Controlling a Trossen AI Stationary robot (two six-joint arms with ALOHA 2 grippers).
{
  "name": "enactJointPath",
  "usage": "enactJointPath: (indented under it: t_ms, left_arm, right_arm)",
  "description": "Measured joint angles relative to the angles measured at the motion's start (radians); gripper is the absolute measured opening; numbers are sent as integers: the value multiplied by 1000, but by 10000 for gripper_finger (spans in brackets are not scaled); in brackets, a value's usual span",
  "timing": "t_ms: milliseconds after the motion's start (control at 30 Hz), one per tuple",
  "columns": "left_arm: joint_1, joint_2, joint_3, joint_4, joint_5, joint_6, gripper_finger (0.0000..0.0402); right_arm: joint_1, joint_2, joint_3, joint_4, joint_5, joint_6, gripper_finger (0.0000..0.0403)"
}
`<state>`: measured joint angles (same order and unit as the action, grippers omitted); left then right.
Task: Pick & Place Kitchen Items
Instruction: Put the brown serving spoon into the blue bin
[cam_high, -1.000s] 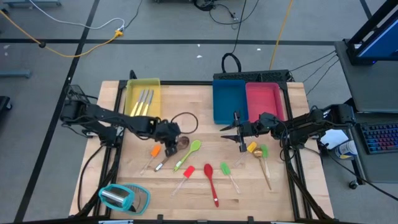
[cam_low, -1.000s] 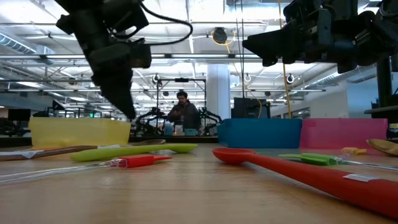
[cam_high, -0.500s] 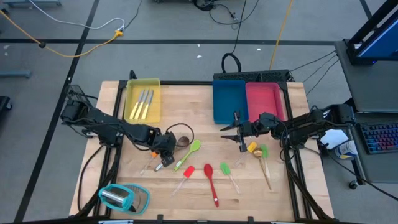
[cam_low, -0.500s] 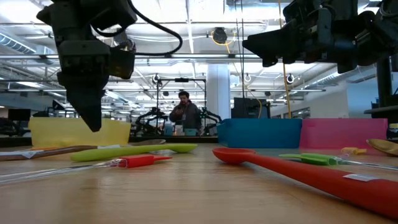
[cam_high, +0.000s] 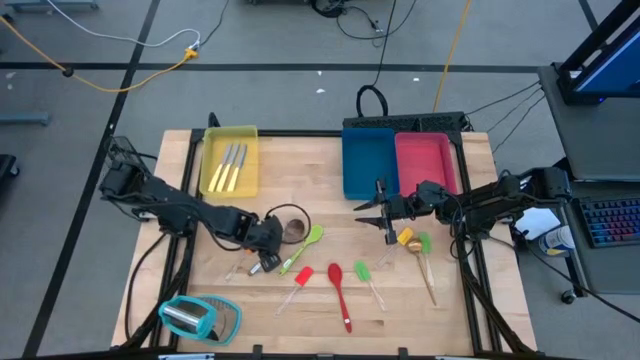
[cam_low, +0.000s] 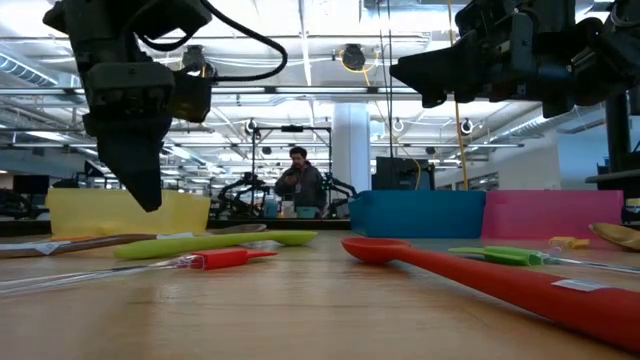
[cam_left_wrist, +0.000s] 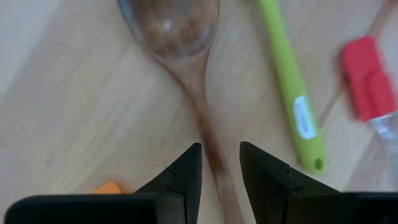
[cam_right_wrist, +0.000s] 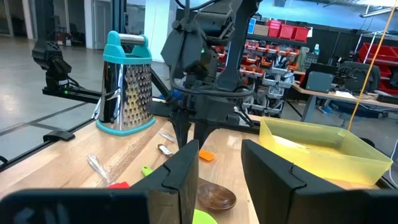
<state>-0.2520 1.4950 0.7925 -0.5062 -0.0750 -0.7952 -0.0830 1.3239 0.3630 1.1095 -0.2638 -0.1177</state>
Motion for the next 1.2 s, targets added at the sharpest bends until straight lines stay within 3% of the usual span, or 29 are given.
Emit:
enactJointPath:
  t_ms: [633,900,1200]
  left_arm:
    - [-18,116,1,12,-42,11,110]
    - [-18,125,2,15,-68,31,36]
    - [-8,131,-2,128,-239,102,38]
  right_arm:
    - [0,0,0,0,0,-3,114]
    - [0,0,0,0,1,-3,114]
    - [0,0,0,8,1,-9,114]
